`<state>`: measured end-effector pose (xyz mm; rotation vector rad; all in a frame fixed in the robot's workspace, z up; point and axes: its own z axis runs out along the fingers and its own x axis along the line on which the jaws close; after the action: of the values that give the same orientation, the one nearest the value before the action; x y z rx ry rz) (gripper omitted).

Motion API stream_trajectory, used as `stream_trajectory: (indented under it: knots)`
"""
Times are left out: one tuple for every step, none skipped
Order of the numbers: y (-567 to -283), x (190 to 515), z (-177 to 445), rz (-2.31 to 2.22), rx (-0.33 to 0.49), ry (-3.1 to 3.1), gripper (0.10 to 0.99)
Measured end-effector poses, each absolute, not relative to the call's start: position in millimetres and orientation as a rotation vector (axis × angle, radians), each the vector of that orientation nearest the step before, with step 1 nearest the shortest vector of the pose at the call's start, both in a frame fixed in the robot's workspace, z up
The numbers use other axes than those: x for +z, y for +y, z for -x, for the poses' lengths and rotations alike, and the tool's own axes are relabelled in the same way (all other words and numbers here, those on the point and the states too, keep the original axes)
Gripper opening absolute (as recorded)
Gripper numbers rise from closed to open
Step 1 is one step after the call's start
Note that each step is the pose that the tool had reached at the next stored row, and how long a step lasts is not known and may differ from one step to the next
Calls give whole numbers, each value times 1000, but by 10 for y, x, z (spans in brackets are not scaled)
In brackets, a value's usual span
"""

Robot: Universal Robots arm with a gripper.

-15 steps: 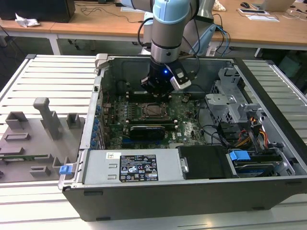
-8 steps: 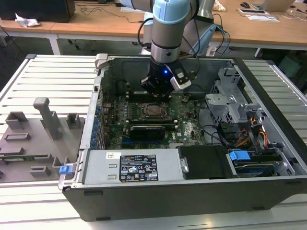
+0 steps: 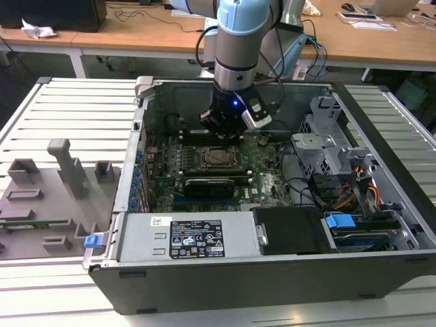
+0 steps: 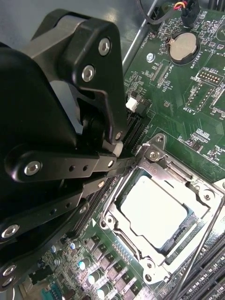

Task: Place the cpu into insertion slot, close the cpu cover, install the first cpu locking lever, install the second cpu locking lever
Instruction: 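Install the first cpu locking lever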

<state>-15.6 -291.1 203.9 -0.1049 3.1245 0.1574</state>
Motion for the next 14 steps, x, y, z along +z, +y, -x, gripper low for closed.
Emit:
stream_trajectory:
  knots:
    - [-2912, 2037, 156, 105, 157, 3125, 106]
    - [-2914, 2036, 156, 105, 157, 3125, 106]
    - [-2915, 2035, 156, 105, 157, 3125, 106]
    - [-2916, 2033, 156, 105, 157, 3125, 106]
    - [-2917, 2031, 156, 105, 157, 3125, 106]
    - [-2917, 2024, 156, 105, 157, 3125, 106]
    - [-2917, 2018, 155, 105, 157, 3125, 106]
    - [-2918, 2016, 156, 105, 157, 3125, 106]
    - [-2917, 2015, 156, 105, 158, 3125, 106]
    - [-2917, 2014, 155, 105, 160, 3124, 106]
    - [-2917, 2016, 156, 105, 160, 3124, 106]
    - [-2917, 2024, 155, 105, 161, 3124, 106]
    - [-2916, 2037, 155, 105, 161, 3124, 106]
    - [-2917, 2071, 155, 105, 160, 3124, 106]
